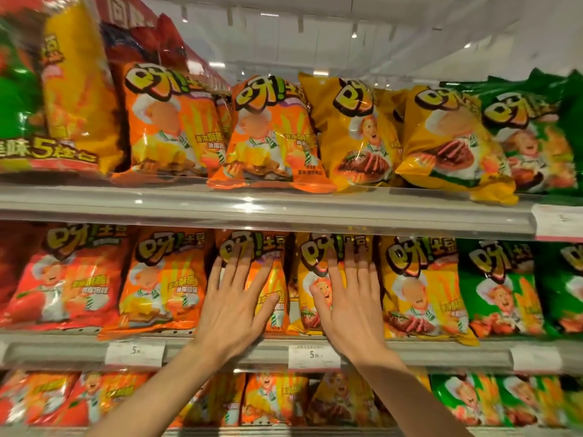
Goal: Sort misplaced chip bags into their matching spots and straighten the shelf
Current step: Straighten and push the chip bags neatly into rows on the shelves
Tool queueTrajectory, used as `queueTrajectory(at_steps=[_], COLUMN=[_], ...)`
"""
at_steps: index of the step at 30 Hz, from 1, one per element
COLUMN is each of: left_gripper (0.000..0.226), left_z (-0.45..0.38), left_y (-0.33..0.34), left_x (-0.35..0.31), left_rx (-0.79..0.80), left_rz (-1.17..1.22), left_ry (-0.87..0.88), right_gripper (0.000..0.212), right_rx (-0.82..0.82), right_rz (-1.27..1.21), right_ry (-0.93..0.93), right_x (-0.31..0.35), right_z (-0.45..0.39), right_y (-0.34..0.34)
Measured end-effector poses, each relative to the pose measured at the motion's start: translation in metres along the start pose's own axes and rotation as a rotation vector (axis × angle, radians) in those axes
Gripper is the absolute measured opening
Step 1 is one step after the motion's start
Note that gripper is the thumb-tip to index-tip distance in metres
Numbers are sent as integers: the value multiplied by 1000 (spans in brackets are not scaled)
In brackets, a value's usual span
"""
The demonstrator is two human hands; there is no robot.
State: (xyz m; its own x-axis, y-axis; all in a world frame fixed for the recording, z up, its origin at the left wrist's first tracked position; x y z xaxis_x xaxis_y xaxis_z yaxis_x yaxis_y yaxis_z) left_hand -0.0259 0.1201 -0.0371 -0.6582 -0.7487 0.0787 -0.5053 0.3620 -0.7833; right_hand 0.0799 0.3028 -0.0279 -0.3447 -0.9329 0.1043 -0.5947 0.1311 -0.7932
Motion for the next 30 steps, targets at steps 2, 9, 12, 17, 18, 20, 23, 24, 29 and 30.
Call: queueTrajectory(at_steps=[2, 9, 12, 17, 18, 20, 23, 24, 29, 30], left_gripper=[59, 57, 52, 50, 49, 49, 50, 51, 48, 48], left_z=[0, 6, 17, 48, 55, 68, 85, 89, 116, 121], left_y=[0, -10, -19, -38, -42, -47, -55, -58, -76, -79], left_x=[0, 5, 17, 57, 69, 96, 148, 167, 269, 291], left_rx=[4, -48, -117, -186, -195, -201, -211, -226, -317, -328], left_rz=[1, 237, 387, 454, 452, 448, 441, 433, 368, 350], left_ry=[0, -30, -126, -269, -294, -346, -418, -436, -470, -483], right_gripper=[62, 62, 55, 52, 51, 49, 44, 41, 31, 31], right_rx=[3, -46, -121, -60, -38, 0, 2, -1, 43, 64], right_rz=[-6, -145, -261, -469, -491, -518, -546, -554, -549, -534], right_ry=[-6, -17, -69, -232, -279, -357, -431, -442, -443, -432], right_x=[0, -2, 8, 50, 62, 89, 131, 145, 233, 254], right_z=[-1, 2, 5, 14, 16, 20, 25, 24, 11, 8], right_y=[1, -6, -11, -5, -4, -2, 1, 2, 11, 13])
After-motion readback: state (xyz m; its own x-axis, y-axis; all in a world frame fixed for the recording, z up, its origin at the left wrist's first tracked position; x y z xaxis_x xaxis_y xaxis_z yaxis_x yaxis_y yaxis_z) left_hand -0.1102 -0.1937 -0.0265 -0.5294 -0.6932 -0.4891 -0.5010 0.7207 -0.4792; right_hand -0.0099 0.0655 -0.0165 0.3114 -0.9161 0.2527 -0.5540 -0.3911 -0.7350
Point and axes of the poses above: each hand's wrist, its own z-axis away from the middle knuckle, its own y-axis out of the palm, x = y × z, the point moved 3 cm from there along -z, towards the middle knuckle, and after that the axes turned 3 degrees about -z, right-handed, at the moved point
